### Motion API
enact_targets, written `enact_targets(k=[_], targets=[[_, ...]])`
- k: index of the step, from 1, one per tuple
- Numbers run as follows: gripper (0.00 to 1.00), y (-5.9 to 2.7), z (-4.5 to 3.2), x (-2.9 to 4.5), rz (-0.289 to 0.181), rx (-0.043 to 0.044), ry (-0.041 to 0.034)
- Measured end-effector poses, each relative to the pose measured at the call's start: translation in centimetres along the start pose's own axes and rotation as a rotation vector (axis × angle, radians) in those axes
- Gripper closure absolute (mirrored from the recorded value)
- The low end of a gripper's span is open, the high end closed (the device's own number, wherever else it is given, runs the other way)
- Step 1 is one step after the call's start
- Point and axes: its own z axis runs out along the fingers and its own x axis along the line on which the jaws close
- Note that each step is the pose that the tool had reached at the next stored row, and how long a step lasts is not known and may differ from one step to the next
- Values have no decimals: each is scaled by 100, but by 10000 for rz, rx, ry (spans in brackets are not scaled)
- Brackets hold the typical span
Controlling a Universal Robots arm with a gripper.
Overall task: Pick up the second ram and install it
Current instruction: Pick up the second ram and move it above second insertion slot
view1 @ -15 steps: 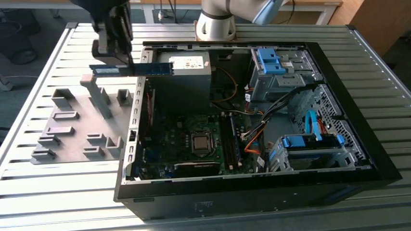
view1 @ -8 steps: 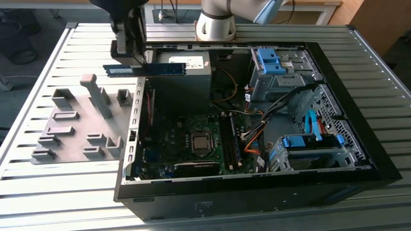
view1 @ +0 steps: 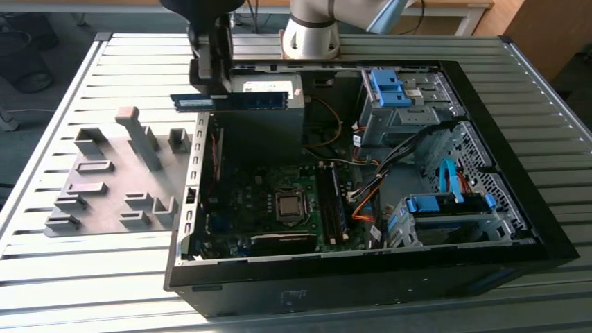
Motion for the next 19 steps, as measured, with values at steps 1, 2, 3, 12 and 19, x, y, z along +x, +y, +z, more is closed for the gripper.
enact_targets(k=[1, 2, 3, 12, 19], targets=[[86, -37, 4, 0, -1, 0, 0], [86, -81, 7, 0, 0, 0, -1], [86, -127, 10, -1, 1, 0, -1], [86, -505, 34, -5, 0, 1, -1], [86, -773, 55, -8, -1, 12, -1]])
